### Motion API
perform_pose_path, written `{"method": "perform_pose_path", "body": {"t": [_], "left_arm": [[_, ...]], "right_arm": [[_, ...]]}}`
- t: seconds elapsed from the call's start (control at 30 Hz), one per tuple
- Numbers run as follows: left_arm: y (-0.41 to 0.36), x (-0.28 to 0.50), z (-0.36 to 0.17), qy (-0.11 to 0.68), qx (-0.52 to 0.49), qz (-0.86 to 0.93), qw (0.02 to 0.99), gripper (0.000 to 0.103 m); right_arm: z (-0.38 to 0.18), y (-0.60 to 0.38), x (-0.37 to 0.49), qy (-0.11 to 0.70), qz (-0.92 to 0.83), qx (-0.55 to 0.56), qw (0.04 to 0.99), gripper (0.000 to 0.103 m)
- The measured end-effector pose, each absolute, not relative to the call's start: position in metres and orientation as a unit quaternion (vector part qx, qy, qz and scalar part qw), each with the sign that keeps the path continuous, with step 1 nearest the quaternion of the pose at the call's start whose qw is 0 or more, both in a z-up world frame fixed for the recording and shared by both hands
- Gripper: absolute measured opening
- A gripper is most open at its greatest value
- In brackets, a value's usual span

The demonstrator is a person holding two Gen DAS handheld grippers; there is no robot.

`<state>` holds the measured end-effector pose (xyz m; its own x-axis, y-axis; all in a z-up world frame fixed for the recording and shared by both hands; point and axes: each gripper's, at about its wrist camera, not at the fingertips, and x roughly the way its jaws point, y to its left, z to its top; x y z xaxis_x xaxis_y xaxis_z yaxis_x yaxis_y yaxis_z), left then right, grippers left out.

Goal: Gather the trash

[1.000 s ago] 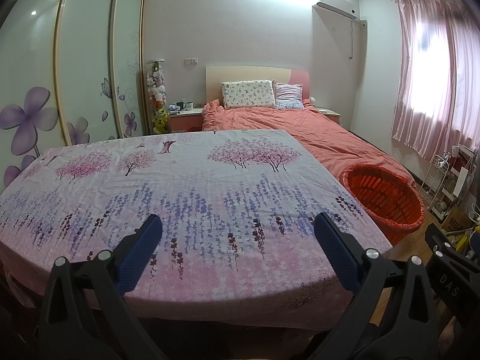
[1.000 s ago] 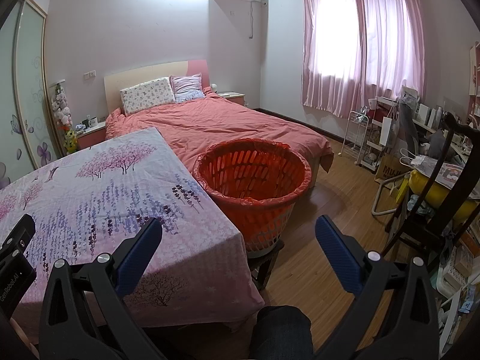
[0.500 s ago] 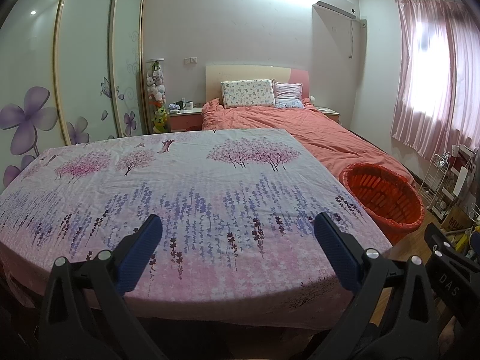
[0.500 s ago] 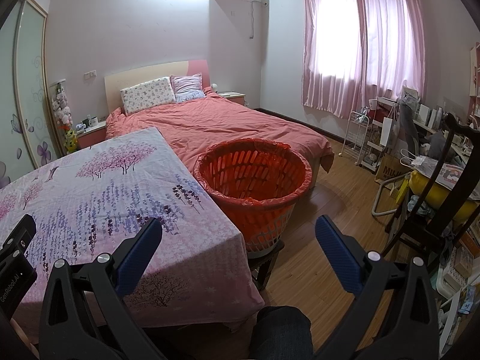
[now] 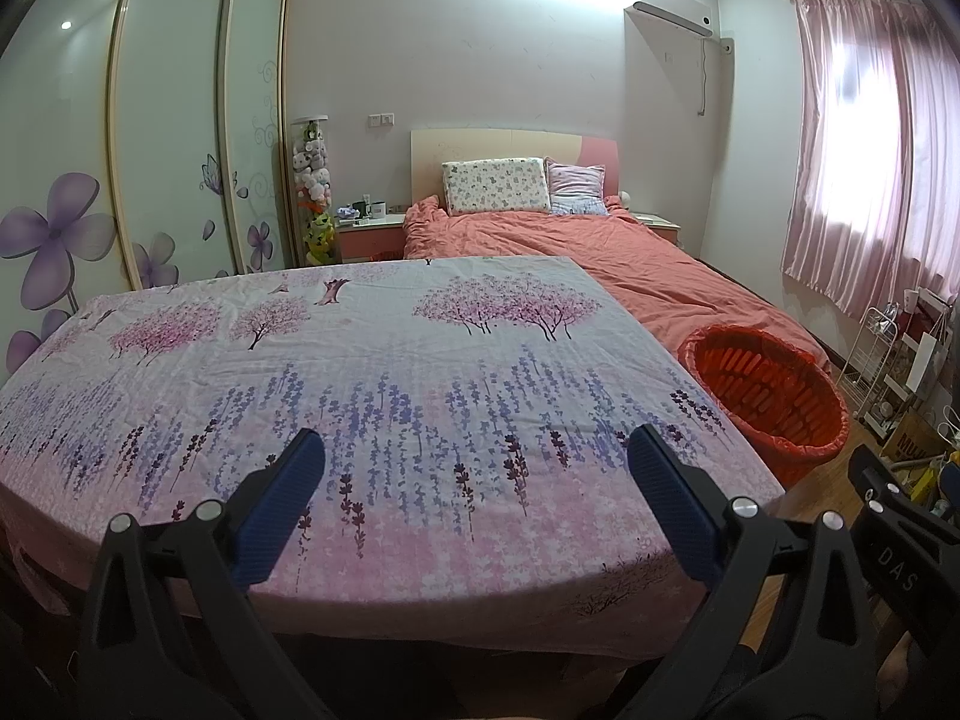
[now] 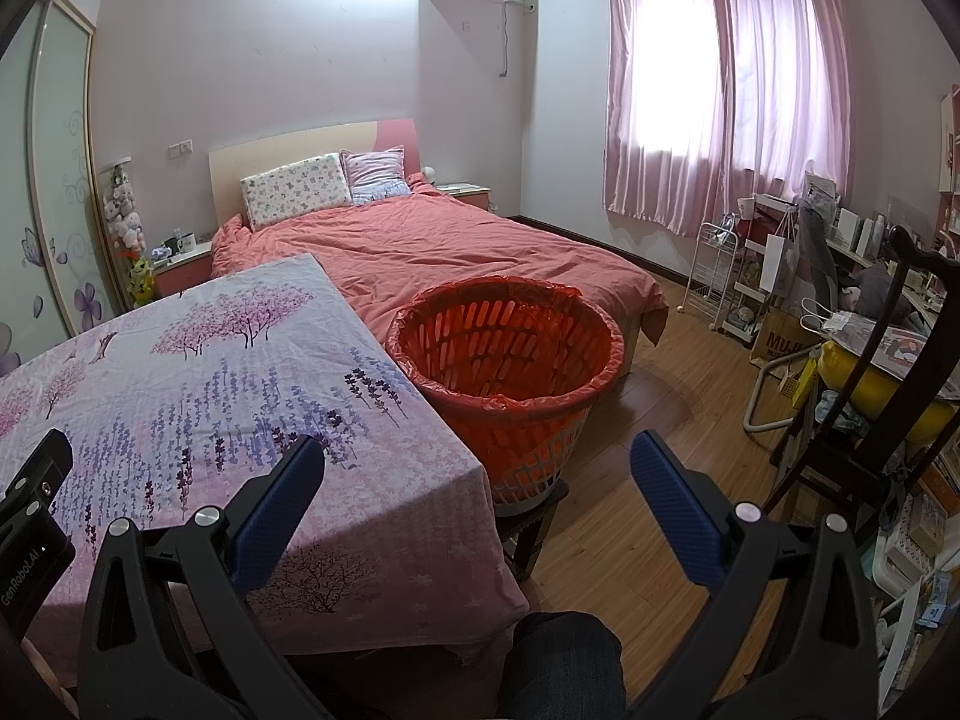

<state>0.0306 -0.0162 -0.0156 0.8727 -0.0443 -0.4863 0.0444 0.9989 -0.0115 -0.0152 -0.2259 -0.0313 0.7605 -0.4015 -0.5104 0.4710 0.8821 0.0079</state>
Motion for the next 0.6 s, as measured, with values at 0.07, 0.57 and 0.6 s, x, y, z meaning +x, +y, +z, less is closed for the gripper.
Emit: {"method": "perform_pose_path", "body": {"t": [0.07,0.57,0.6], "left_arm": [[-0.0163,0.0310,-0.0151,0.251,0.000,-0.023,0.968,0.099],[-0.0165,0.0303,-0.0169,0.253,0.000,-0.022,0.967,0.099],[-0.0163,0.0298,-0.0175,0.253,0.000,-0.022,0.967,0.099]], "right_arm": [[-0.0313,-0.2259,-0.0151,0.256,-0.233,0.068,0.936,0.101],[-0.0313,-0.2259,-0.0150,0.256,-0.233,0.068,0.936,0.101],[-0.0313,-0.2260,-0.0150,0.256,-0.233,0.068,0.936,0.101]]}}
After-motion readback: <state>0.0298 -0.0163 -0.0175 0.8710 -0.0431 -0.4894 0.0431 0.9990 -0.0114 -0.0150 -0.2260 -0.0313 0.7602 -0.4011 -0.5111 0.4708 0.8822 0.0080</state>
